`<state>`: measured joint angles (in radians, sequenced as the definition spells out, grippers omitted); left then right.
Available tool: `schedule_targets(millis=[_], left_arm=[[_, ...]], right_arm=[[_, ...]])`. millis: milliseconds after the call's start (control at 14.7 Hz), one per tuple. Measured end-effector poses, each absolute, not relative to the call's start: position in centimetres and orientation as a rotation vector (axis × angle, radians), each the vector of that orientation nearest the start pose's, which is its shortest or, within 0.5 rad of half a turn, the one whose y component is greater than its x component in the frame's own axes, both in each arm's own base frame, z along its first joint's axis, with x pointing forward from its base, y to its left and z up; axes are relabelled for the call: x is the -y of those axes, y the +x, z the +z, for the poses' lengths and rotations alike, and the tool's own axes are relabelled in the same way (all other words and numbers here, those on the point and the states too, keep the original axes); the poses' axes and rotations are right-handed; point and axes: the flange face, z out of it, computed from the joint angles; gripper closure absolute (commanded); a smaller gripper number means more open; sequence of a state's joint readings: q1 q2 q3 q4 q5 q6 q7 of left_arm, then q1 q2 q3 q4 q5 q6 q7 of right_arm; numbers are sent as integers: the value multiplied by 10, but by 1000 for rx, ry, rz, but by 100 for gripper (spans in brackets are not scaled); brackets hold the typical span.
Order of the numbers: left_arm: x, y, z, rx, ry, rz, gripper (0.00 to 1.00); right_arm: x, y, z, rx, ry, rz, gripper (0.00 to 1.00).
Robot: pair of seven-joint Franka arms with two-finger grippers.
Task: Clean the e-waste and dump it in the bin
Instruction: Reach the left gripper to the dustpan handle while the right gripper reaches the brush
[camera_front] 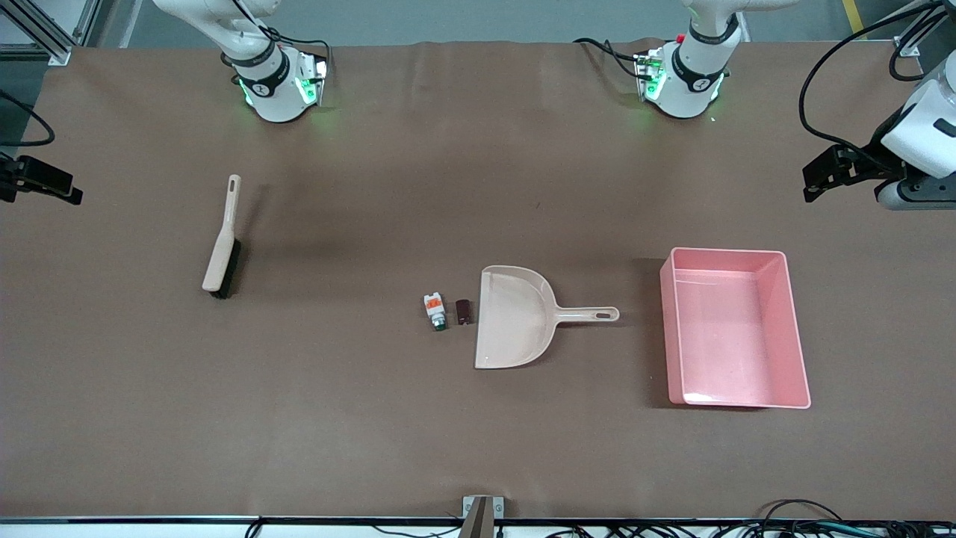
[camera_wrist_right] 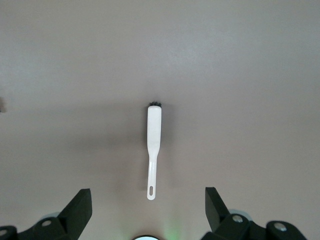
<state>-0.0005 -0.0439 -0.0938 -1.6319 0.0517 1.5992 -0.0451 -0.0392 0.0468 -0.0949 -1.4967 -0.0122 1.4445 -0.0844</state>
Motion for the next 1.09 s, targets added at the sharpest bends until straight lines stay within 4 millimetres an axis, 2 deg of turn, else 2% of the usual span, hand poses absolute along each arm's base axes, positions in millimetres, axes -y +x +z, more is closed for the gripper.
schedule_targets(millis=[339,543,814,950,1086], left_arm=[[49,541,622,-87,-3085,-23,0],[60,541,620,-128,-3091,-19,0],[108,551,598,-289,-3094,-16,0],[136,559,579,-423,-3087,-27,0],[165,564,553,-564,-3074,-17,0]], right_arm=[[62,551,625,-63,-3143,151,0],[62,551,625,-65,-3143,150,0],[63,551,625,-67,-3142,153,0],[65,551,622,-73,-3141,160,0],[79,548,609,-109,-3135,189,0]])
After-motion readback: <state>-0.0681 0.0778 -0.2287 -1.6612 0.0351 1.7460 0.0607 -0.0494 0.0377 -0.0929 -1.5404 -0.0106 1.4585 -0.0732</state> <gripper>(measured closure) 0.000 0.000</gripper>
